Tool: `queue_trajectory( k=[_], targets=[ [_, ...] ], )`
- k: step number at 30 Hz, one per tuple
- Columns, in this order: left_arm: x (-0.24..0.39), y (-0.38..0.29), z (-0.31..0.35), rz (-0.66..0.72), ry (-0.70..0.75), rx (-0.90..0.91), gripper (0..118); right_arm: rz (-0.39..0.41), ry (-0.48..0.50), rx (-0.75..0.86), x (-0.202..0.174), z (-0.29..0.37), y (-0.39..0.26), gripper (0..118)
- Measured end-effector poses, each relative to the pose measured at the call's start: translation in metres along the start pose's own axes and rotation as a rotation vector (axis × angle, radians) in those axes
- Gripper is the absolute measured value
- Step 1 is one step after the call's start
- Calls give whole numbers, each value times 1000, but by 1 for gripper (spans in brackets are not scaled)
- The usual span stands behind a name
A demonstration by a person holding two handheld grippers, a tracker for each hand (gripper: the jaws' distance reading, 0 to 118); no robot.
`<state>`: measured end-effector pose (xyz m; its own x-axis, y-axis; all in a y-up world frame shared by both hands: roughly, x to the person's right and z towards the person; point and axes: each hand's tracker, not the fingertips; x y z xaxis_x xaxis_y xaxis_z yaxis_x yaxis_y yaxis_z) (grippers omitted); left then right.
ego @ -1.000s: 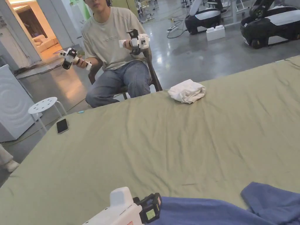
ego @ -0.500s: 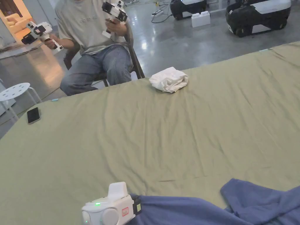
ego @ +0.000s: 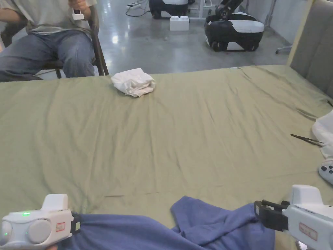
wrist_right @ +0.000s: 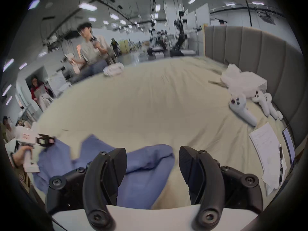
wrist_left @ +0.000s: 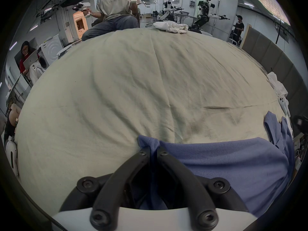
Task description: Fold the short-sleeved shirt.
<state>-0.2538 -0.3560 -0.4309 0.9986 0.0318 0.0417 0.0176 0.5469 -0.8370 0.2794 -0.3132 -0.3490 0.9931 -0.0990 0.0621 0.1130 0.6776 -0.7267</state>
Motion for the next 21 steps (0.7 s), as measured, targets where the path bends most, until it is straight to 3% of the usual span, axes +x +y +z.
queue_trajectory(
  k=[4, 7, 10, 13, 17, 21],
  targets=[
    [-2, 1, -1, 9, -10, -8, 4, -73, 27, -162, 11, -46, -3, 67],
    [-2, 0, -1, 0, -8, -5, 4, -33, -16, -146, 3, -49, -6, 56],
    [0, -1, -1, 3, -3, 1, 4, 25, -26, -116, -7, -42, -5, 8],
    [-6, 3, 7, 44, -25, 2, 3, 36, -38, -116, -8, -32, -3, 5],
    [-26, 0, 70, 160, -158, 162, 0, -33, 11, -1, -7, 18, 9, 3],
    [-42, -2, 161, 127, -188, 343, 0, 38, 57, 155, -25, 92, 27, 3]
  ],
)
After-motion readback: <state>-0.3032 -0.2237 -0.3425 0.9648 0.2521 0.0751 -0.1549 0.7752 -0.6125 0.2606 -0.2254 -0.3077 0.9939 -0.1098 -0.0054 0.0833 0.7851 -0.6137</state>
